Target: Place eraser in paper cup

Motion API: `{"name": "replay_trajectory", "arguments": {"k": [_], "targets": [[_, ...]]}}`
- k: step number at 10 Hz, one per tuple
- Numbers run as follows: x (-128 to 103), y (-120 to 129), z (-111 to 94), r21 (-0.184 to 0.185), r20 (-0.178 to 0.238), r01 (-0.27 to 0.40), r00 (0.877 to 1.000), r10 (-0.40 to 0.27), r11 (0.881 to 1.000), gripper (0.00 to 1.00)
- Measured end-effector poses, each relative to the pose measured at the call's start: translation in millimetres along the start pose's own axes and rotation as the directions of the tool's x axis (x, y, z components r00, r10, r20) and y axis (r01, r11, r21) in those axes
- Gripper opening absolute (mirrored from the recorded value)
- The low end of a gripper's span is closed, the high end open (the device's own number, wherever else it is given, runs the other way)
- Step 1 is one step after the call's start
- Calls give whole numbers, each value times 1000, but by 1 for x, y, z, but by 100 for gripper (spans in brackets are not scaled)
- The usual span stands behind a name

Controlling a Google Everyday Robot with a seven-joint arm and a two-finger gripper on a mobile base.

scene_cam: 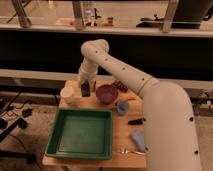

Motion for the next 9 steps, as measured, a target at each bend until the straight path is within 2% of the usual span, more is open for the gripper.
{"name": "replay_trajectory", "arguments": {"k": [5,8,9], "targets": [[4,-17,24,47,52,83,995,-86,995,13],[8,-41,51,73,105,152,982,-159,986,13],[9,-56,61,84,128,186,972,-195,979,13]]}}
